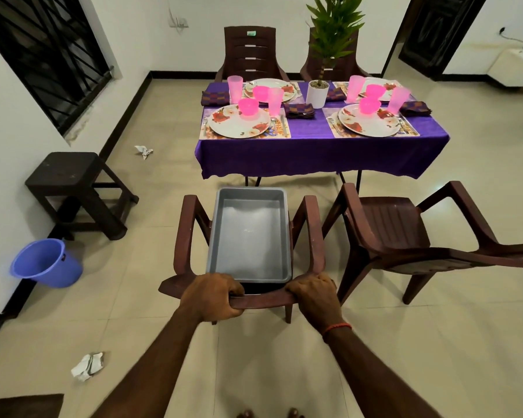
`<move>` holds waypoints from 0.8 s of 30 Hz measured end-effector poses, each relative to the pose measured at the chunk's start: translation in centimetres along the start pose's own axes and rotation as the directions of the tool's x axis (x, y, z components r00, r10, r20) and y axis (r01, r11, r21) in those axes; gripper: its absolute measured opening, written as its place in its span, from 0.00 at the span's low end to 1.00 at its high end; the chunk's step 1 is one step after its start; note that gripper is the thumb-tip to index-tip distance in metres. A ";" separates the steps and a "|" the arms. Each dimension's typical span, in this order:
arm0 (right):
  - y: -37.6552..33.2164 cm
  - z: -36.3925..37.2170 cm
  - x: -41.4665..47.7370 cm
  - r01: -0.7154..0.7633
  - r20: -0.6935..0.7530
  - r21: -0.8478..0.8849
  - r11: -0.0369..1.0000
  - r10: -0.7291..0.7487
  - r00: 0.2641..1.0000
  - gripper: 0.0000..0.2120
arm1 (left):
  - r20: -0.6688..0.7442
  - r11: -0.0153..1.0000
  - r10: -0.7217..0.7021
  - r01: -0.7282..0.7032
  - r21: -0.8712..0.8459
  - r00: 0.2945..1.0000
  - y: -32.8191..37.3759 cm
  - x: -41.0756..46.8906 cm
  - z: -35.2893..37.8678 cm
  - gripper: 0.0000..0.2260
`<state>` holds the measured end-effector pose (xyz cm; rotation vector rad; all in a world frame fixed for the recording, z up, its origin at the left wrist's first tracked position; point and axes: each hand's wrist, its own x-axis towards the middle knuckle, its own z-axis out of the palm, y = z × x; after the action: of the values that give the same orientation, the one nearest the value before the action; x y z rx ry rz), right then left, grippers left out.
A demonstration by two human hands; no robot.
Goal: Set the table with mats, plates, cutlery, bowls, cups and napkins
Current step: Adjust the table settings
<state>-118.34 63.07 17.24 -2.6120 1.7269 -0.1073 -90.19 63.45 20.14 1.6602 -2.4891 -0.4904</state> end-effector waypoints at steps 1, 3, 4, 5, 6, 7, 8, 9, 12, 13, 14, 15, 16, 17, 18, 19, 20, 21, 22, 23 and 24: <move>0.1 0.0 0.1 0.003 0.014 -0.013 1.000 -0.003 1.000 0.12 | -0.010 1.000 -0.015 0.015 -0.014 1.000 0.0 -0.1 0.1 0.23; 0.4 0.2 0.4 0.013 0.048 -0.044 0.999 -0.011 0.999 0.13 | -0.020 0.999 -0.029 0.028 -0.034 0.999 0.2 -0.1 0.1 0.25; 0.5 0.2 0.5 0.025 0.049 -0.059 0.998 -0.022 0.999 0.13 | -0.017 0.999 -0.029 0.028 -0.038 0.999 0.2 0.0 0.1 0.25; 0.6 0.2 0.6 0.037 0.038 -0.072 0.997 -0.034 0.999 0.12 | -0.018 0.999 -0.027 0.026 -0.038 0.999 0.2 0.0 0.2 0.26; 0.7 0.1 0.6 0.047 0.027 -0.078 0.996 -0.045 0.999 0.11 | -0.026 0.999 -0.030 0.029 -0.038 0.999 0.3 0.0 0.3 0.26; 0.8 -0.1 0.7 0.054 0.015 -0.079 0.995 -0.053 0.998 0.11 | -0.041 0.999 -0.036 0.035 -0.038 0.998 0.3 0.0 0.5 0.26; 0.9 -0.3 0.8 0.059 0.001 -0.081 0.995 -0.059 0.998 0.10 | -0.060 0.999 -0.041 0.039 -0.035 0.997 0.4 0.1 0.5 0.25; 1.1 -0.4 0.8 0.061 -0.014 -0.085 0.994 -0.063 0.998 0.10 | -0.078 0.999 -0.043 0.041 -0.029 0.996 0.5 0.2 0.6 0.25; 1.4 -0.9 1.0 0.041 -0.030 -0.094 0.995 -0.044 0.999 0.11 | -0.105 0.999 -0.047 0.045 -0.021 0.993 0.9 0.6 0.7 0.24; 1.5 -1.1 1.1 0.033 -0.034 -0.093 0.995 -0.036 0.999 0.12 | -0.107 0.999 -0.051 0.048 -0.025 0.993 1.0 0.9 0.7 0.25; 1.7 -1.2 1.2 0.025 -0.035 -0.090 0.996 -0.029 0.999 0.12 | -0.105 0.998 -0.057 0.054 -0.033 0.993 1.2 1.1 0.7 0.25; 1.8 -1.3 1.3 0.020 -0.034 -0.089 0.996 -0.023 0.999 0.13 | -0.096 0.997 -0.065 0.061 -0.043 0.993 1.3 1.3 0.7 0.25; 2.0 -1.3 1.4 0.018 -0.029 -0.092 0.996 -0.021 0.999 0.13 | -0.085 0.996 -0.074 0.070 -0.055 0.994 1.4 1.6 0.7 0.25; 2.1 -1.3 1.4 0.014 -0.023 -0.095 0.995 -0.017 1.000 0.13 | -0.076 0.995 -0.080 0.075 -0.066 0.994 1.4 1.7 0.8 0.25; 2.2 -1.3 1.6 0.012 -0.018 -0.097 0.995 -0.014 1.000 0.13 | -0.068 0.994 -0.086 0.080 -0.074 0.994 1.4 1.9 0.8 0.25; 2.2 -1.3 1.6 0.011 -0.020 -0.099 0.995 -0.013 1.000 0.13 | -0.063 0.994 -0.087 0.083 -0.076 0.994 1.3 2.0 0.9 0.25; 2.3 -1.2 1.6 0.010 -0.023 -0.103 0.995 -0.013 1.000 0.13 | -0.062 0.994 -0.089 0.084 -0.072 0.994 1.3 2.1 1.0 0.24; 2.5 -1.3 1.7 0.012 -0.026 -0.105 0.994 -0.015 1.000 0.13 | -0.068 0.994 -0.088 0.084 -0.063 0.994 1.2 2.2 1.1 0.22; 2.7 -1.4 1.8 0.014 -0.026 -0.105 0.994 -0.017 1.000 0.13 | -0.075 0.995 -0.088 0.084 -0.052 0.993 1.3 2.3 1.2 0.22; 2.9 -1.4 2.0 0.015 -0.022 -0.101 0.995 -0.018 1.000 0.13 | -0.082 0.996 -0.087 0.084 -0.041 0.993 1.4 2.5 1.3 0.21; 3.1 -1.5 2.1 0.014 -0.013 -0.096 0.995 -0.016 1.000 0.13 | -0.090 0.996 -0.084 0.081 -0.029 0.992 1.4 2.6 1.3 0.22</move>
<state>-120.44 59.96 18.68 -2.6978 1.7600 -0.0437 -92.81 61.87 19.11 1.7406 -2.3486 -0.4414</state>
